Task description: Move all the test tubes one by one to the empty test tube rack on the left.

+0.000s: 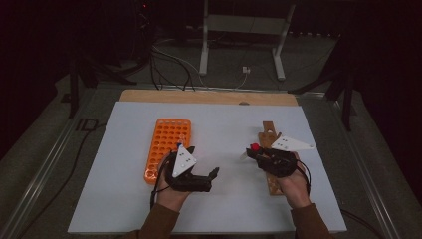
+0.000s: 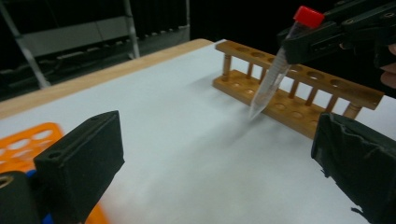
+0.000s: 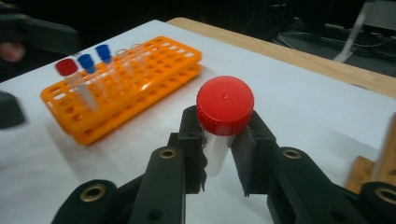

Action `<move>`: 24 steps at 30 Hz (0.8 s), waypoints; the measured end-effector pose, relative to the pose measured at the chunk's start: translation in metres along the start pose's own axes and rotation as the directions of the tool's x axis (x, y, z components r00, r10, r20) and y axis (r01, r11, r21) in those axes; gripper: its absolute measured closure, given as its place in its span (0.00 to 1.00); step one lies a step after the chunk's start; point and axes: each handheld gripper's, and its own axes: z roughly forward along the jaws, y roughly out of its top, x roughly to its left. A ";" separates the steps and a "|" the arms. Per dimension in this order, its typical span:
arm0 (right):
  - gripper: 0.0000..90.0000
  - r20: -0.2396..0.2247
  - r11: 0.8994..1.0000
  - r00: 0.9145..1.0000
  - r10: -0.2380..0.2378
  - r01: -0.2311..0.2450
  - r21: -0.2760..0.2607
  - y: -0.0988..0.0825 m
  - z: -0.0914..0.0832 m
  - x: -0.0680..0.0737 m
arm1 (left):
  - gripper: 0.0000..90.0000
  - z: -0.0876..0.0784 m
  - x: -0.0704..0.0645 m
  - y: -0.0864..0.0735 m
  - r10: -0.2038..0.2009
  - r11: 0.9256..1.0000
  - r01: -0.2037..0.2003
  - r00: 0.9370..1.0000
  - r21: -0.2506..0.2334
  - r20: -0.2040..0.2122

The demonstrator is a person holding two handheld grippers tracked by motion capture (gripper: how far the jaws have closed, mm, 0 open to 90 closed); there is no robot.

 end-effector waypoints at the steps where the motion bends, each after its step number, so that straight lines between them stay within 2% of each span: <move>1: 0.82 -0.008 1.000 1.000 -0.003 0.003 0.000 0.000 0.001 0.002 | 0.06 0.004 -0.003 0.001 0.001 1.000 -0.001 1.000 0.003 0.007; 9: 0.82 -0.061 1.000 0.998 -0.013 0.014 0.011 0.000 0.007 0.017 | 0.11 0.032 -0.019 0.002 0.043 0.997 -0.045 0.998 0.062 0.038; 15: 0.82 -0.104 1.000 0.995 -0.012 0.014 0.017 -0.001 0.011 0.024 | 0.20 0.047 -0.029 0.001 0.076 0.992 -0.078 0.997 0.103 0.031; 17: 0.82 -0.112 1.000 0.994 -0.017 0.019 0.023 -0.001 0.013 0.027 | 0.28 0.050 -0.031 0.000 0.089 0.989 -0.093 0.995 0.111 0.040; 20: 0.82 -0.121 0.999 0.993 -0.018 0.022 0.026 -0.001 0.014 0.030 | 0.49 0.052 -0.033 -0.002 0.108 0.986 -0.113 0.993 0.124 0.052; 24: 0.82 -0.127 0.999 0.992 -0.019 0.023 0.026 -0.001 0.014 0.031 | 0.67 0.052 -0.034 -0.002 0.105 0.988 -0.112 0.992 0.106 0.071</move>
